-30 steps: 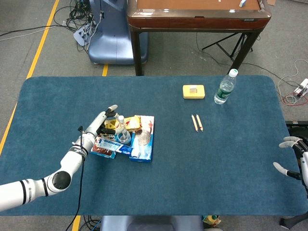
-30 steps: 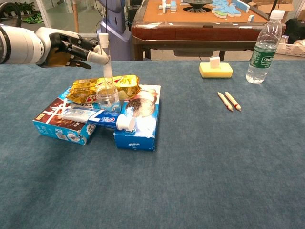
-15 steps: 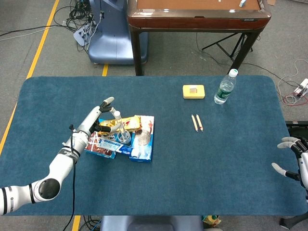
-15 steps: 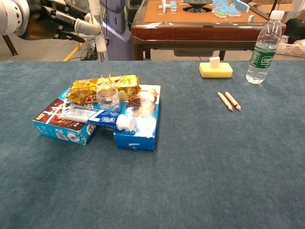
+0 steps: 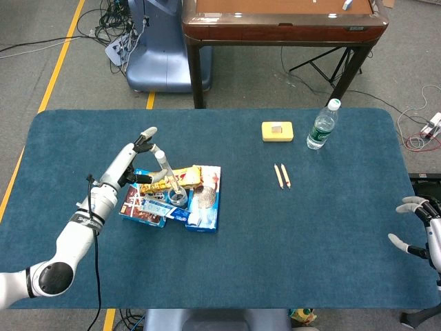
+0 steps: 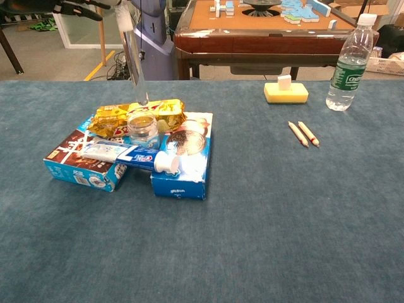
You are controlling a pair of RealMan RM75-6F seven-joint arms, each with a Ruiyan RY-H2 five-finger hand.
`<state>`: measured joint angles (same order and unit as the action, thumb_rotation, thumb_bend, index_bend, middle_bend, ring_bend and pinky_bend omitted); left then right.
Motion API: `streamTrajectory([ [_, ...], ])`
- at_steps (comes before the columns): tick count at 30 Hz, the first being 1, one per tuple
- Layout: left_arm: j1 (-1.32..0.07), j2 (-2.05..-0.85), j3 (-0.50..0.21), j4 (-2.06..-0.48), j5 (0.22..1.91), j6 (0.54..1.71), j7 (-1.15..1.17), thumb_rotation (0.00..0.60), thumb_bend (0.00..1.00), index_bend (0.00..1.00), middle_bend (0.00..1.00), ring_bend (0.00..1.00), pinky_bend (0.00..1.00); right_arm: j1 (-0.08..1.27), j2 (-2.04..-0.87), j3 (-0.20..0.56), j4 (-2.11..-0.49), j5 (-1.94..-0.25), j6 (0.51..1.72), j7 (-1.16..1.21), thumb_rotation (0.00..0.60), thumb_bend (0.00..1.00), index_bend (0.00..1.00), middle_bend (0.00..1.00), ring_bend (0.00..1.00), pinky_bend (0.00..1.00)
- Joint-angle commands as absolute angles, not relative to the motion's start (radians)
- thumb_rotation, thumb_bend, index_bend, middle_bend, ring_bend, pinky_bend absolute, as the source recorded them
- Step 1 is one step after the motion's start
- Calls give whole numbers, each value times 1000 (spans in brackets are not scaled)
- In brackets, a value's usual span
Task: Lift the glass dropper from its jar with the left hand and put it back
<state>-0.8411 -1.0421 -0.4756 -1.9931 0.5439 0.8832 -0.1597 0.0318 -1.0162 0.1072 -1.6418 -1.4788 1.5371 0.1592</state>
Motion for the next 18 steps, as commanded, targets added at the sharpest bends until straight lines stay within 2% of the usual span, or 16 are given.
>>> streamTrajectory([
  [1,-831,-995,-467,-2033,539,882,-137,600,280,537,0,0,13,32,-1017,107,-1643,-1482,1539,159,600,68,435,324,206,289],
  [9,-831,-860,-388,-2108,547,805,-31,600,280,540,0,0,13,29,-1016,103,-1648,-1490,1547,154,600,68,435,324,206,289],
  [14,-844,-827,-331,-2127,565,800,45,600,281,566,0,0,13,28,-1017,103,-1649,-1490,1548,151,600,69,435,324,206,289],
  [18,-824,-846,-352,-2133,568,819,-34,600,281,580,0,0,13,30,-1018,100,-1649,-1493,1544,150,600,69,435,324,206,289],
])
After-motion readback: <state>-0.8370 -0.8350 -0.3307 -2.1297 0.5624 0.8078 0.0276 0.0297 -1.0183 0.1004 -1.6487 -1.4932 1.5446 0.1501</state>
